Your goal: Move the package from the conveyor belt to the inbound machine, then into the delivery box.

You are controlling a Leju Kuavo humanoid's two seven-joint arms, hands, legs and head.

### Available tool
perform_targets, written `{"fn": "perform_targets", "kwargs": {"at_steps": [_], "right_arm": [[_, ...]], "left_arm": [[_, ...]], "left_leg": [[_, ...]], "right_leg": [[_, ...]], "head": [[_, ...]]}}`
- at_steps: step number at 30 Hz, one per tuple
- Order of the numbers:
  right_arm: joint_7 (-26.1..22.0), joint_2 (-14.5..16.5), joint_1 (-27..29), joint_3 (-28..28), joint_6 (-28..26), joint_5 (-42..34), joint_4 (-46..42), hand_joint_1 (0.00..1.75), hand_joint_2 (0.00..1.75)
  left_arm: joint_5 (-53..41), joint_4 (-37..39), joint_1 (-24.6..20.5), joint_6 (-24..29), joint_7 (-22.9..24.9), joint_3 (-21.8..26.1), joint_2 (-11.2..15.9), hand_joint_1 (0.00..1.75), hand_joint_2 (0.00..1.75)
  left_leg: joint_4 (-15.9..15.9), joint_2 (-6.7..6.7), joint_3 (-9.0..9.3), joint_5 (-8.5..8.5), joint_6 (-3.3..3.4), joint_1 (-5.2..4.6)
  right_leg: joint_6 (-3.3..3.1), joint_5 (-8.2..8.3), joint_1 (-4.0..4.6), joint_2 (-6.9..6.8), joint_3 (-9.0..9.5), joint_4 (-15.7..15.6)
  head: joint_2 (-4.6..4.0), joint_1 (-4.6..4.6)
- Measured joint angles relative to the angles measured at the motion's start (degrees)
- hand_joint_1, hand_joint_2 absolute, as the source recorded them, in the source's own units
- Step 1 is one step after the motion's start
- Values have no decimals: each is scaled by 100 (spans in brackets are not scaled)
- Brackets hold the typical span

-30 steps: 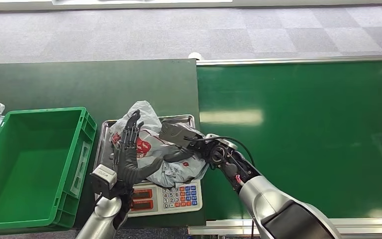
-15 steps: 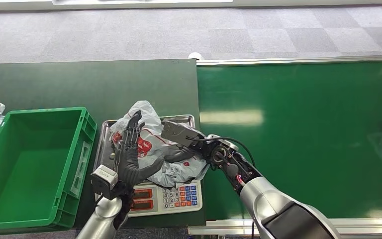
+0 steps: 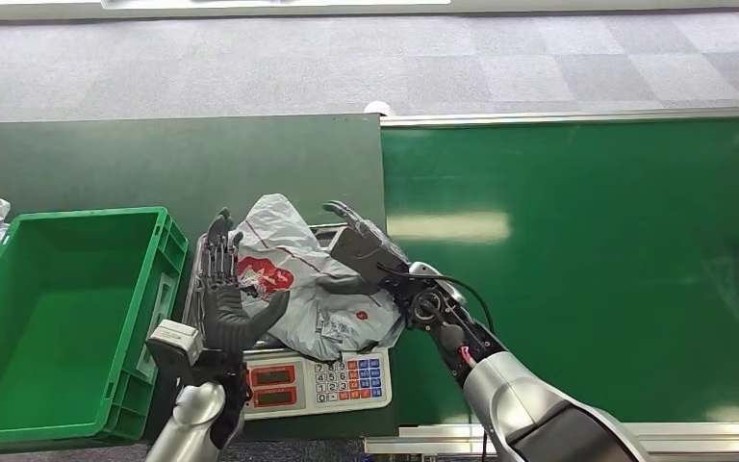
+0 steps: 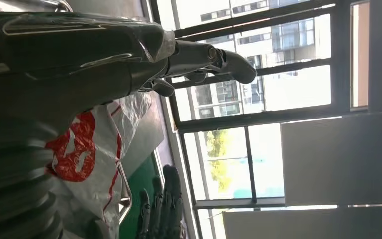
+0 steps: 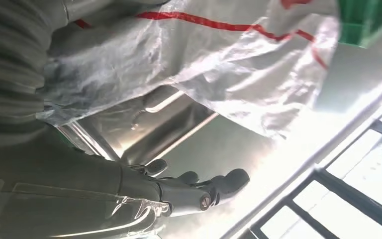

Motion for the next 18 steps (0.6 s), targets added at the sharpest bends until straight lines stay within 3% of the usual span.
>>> {"fn": "perform_targets", "kwargs": {"at_steps": [6, 11, 18], "right_arm": [[-455, -28, 513, -570, -474, -775, -632, 0, 175], [-289, -85, 842, -994, -889, -1032, -1074, 0, 175], [-130, -85, 1094, -1459, -1171, -1432, -1471, 0, 175]], "left_arm": [[570, -563, 169, 610, 0, 683, -259, 0, 175], [704, -970, 356, 704, 0, 1278, -512, 0, 175], [654, -1231, 519, 789, 0, 1506, -661, 0, 175]], "left_leg": [[0, -2, -1, 0, 0, 0], [0, -1, -1, -1, 0, 0], [0, -1, -1, -1, 0, 0]], "right_leg": [[0, 0, 0, 0, 0, 0], [0, 0, 0, 0, -1, 0], [0, 0, 0, 0, -1, 0]], "head": [[0, 1], [0, 1], [0, 0]]}}
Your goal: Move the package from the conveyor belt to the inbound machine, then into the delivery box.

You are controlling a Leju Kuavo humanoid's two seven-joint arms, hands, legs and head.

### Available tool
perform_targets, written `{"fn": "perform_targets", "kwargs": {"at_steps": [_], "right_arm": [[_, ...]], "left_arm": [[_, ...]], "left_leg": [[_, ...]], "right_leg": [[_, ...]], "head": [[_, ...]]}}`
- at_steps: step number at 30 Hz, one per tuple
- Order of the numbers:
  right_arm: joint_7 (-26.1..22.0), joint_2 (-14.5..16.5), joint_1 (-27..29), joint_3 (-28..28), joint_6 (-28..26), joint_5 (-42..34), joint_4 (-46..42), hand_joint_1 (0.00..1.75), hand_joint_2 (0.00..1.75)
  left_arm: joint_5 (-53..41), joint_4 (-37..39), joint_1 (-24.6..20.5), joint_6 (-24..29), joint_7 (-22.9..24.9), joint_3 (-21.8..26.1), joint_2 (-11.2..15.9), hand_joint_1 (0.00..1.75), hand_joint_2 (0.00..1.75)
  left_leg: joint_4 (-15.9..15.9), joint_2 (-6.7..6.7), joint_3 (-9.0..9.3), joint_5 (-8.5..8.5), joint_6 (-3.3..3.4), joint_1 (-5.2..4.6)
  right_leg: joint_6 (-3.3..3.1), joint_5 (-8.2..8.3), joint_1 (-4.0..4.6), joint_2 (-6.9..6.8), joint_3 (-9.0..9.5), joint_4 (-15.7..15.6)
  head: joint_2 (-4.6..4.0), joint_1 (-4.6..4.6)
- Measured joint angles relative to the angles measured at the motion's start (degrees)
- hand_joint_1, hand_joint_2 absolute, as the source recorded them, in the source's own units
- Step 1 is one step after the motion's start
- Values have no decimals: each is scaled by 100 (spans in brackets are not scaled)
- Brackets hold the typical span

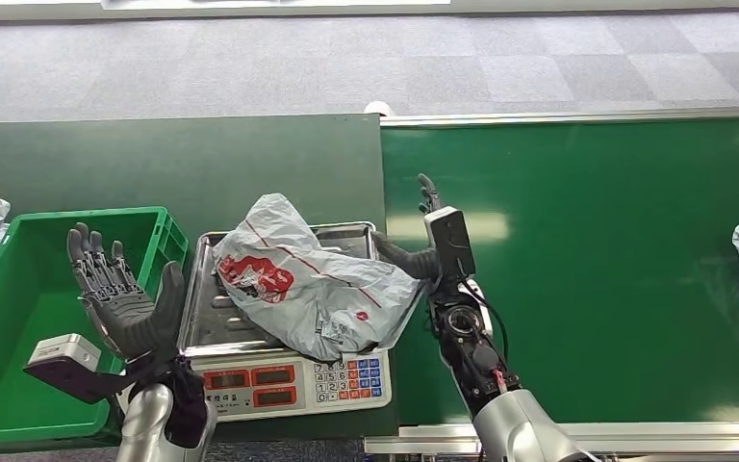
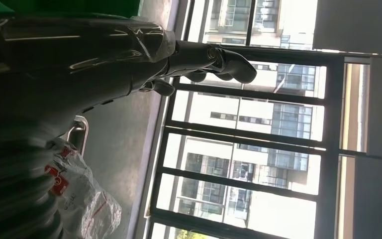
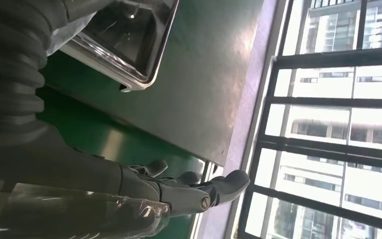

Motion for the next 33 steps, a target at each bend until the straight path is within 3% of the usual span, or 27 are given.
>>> {"fn": "perform_targets", "kwargs": {"at_steps": [9, 19, 33], "right_arm": [[-425, 3, 751, -458, 100, -802, -1001, 0, 175], [-591, -31, 1919, -611, -24, -603, -2572, 0, 175], [-575, -31, 2202, -660, -33, -582, -3105, 0, 175]], "left_arm": [[-240, -3, 63, 27, 0, -163, 32, 0, 175], [-734, 318, 6, -278, 29, -777, 229, 0, 175], [-804, 580, -118, -286, 63, -1032, 378, 0, 175]], "left_leg": [[0, -5, -2, -2, 0, 0], [0, 0, -3, -3, 1, 0], [-1, 2, -3, -3, 1, 0]], "right_leg": [[1, -3, -1, -1, -1, -1], [0, -3, -1, 0, -6, -2], [0, -3, -1, 0, -6, -2]], "head": [[0, 0], [0, 0], [0, 1]]}}
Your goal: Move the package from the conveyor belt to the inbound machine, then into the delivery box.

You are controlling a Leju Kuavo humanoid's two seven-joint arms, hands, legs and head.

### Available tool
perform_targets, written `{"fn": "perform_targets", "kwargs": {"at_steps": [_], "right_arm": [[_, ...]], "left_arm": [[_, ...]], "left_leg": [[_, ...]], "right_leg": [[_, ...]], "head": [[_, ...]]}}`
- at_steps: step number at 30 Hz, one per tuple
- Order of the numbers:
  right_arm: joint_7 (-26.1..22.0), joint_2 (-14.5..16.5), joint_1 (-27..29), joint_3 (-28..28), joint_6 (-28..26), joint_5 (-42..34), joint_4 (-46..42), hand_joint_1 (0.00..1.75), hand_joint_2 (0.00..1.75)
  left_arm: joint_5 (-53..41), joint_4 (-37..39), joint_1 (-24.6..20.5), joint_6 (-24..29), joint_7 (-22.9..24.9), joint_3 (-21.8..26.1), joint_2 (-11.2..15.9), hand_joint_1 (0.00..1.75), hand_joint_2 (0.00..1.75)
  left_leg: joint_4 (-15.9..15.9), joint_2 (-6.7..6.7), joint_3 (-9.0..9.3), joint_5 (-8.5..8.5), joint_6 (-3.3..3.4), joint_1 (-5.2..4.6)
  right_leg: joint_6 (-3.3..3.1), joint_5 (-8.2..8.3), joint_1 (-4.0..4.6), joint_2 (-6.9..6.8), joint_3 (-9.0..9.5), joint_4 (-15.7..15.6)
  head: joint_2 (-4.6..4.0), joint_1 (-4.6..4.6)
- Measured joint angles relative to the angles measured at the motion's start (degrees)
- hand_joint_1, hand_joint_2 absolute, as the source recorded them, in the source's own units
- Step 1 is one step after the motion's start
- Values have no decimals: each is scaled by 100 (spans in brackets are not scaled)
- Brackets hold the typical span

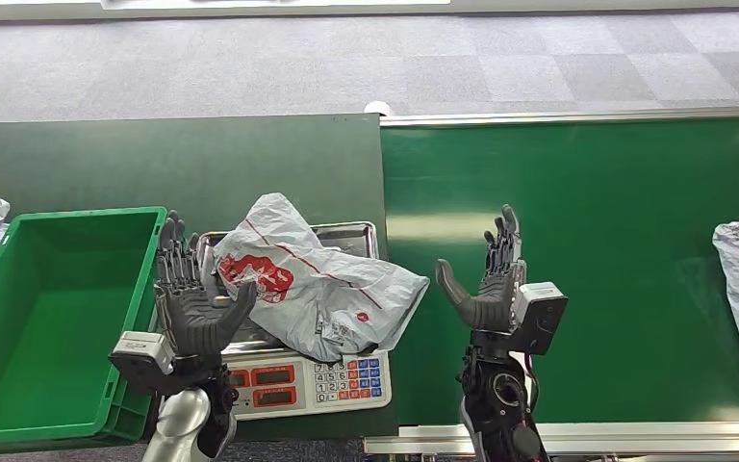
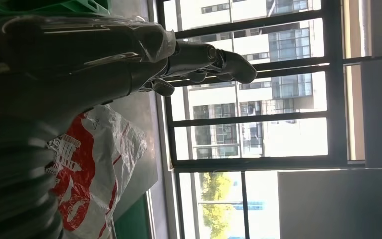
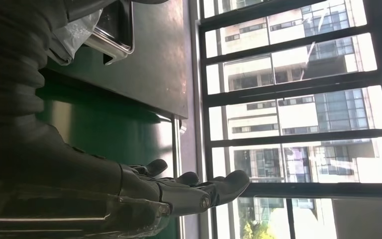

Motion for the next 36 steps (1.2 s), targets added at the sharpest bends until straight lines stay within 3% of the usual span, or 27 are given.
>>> {"fn": "perform_targets", "kwargs": {"at_steps": [13, 18, 20, 23, 25, 36], "right_arm": [[137, 0, 143, -52, -68, 92, -119, 0, 175], [218, -1, 396, -290, -191, -112, -334, 0, 175], [193, -1, 462, -415, -181, -200, -386, 0, 175], [97, -3, 522, -578, -96, -317, -470, 0, 175], [79, -7, 548, -683, 3, -338, -528, 0, 175], [116, -11, 608, -977, 181, -213, -611, 0, 175]], "left_arm": [[-433, 95, -18, 121, 112, -79, 55, 0, 175], [-1690, 411, -190, 1147, 407, -90, 145, 0, 175], [-2468, 631, -313, 1301, 737, -97, 228, 0, 175], [-3784, 1029, -569, 570, 1721, -187, 426, 0, 175], [-4269, 1361, -732, 57, 2130, -229, 557, 0, 175], [-4817, 2153, -1256, -968, 2738, -233, 690, 0, 175]], "left_leg": [[0, -3, 0, 0, 0, 0], [0, -3, -1, 0, 0, 0], [0, -1, 0, 0, 0, 0], [0, -1, 2, 2, 0, 0], [-1, 9, 4, 2, -1, 0], [-4, -10, 32, 0, -1, 0]], "right_leg": [[0, 0, 0, 0, 0, 0], [0, 0, 0, 0, 0, 0], [0, 0, 0, 0, 0, 0], [-1, 1, 0, -1, 2, 0], [-3, 2, 0, 7, 3, 0], [-1, -5, 0, -11, 43, -1]], "head": [[0, -1], [0, -1], [0, -1], [0, 0], [0, -2], [0, -1]]}}
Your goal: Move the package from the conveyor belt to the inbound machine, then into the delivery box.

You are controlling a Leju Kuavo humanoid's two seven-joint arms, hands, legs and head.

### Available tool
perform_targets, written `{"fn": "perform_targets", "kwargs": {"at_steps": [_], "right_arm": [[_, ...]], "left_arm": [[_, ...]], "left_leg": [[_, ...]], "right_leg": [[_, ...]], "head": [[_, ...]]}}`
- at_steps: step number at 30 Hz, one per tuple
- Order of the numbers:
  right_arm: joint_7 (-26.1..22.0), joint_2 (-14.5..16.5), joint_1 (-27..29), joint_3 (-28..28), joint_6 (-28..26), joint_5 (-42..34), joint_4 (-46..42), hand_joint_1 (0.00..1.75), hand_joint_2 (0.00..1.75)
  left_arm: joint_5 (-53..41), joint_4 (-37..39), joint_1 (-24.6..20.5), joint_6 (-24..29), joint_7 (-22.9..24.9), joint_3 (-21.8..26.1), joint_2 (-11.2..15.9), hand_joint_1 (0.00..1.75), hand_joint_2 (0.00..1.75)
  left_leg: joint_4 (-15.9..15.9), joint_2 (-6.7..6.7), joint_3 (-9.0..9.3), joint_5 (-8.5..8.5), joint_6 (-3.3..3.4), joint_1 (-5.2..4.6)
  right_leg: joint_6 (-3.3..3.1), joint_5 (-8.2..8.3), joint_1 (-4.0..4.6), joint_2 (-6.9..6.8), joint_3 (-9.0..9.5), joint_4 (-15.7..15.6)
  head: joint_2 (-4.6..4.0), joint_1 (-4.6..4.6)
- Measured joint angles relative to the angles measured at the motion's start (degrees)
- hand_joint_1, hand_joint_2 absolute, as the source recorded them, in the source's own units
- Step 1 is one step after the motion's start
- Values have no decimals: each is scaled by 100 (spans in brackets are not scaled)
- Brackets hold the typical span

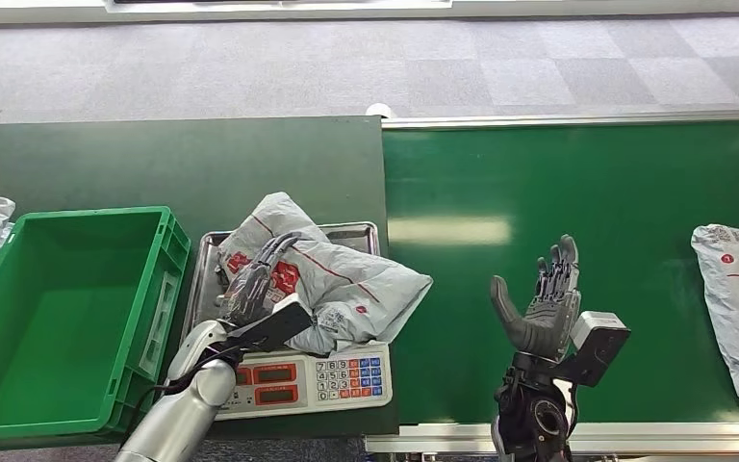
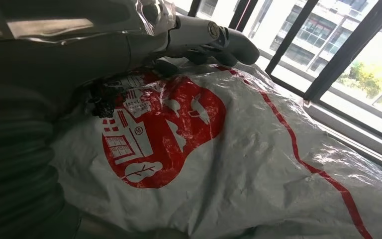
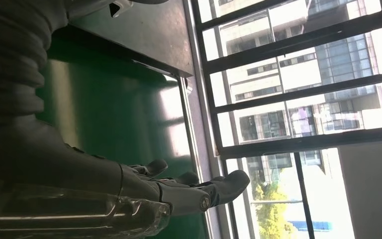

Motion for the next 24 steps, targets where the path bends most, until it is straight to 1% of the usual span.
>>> {"fn": "perform_targets", "kwargs": {"at_steps": [7, 8, 11, 12, 18, 24], "right_arm": [[15, 1, 26, -78, 3, 16, -31, 0, 175], [22, 1, 32, -82, 3, 25, -39, 0, 175], [48, 3, 48, -92, 5, 51, -75, 0, 175], [59, 3, 54, -96, 5, 55, -87, 0, 175], [87, 5, 111, -102, -4, 55, -143, 0, 175], [87, 18, 115, -102, -20, 29, -150, 0, 175]], "left_arm": [[-112, 139, -101, -33, 120, -13, -3, 0, 175], [-131, 157, -113, -37, 129, -14, -5, 25, 175], [-108, 202, -132, -60, 30, -15, -11, 156, 175], [-47, 211, -123, -49, -54, -14, -11, 175, 175], [650, 102, 56, 268, -629, 66, -20, 175, 175], [921, -136, 217, 553, -798, 134, -25, 175, 175]], "left_leg": [[-2, -1, 49, 1, 0, 0], [-2, -2, 54, 2, 0, 0], [-2, -3, 64, 2, -1, 0], [-2, -3, 65, 2, -1, 0], [-2, -2, 51, 6, -3, 0], [-1, -2, 16, 4, -4, 0]], "right_leg": [[-1, 0, 0, -1, 50, -1], [-1, 0, 0, -2, 56, -1], [-1, -1, 0, -2, 67, -1], [-1, -1, 0, -2, 67, -1], [0, 3, 0, -1, 50, 0], [2, 3, 0, 0, 13, 0]], "head": [[0, 1], [0, 1], [0, 0], [0, 0], [0, 0], [0, 0]]}}
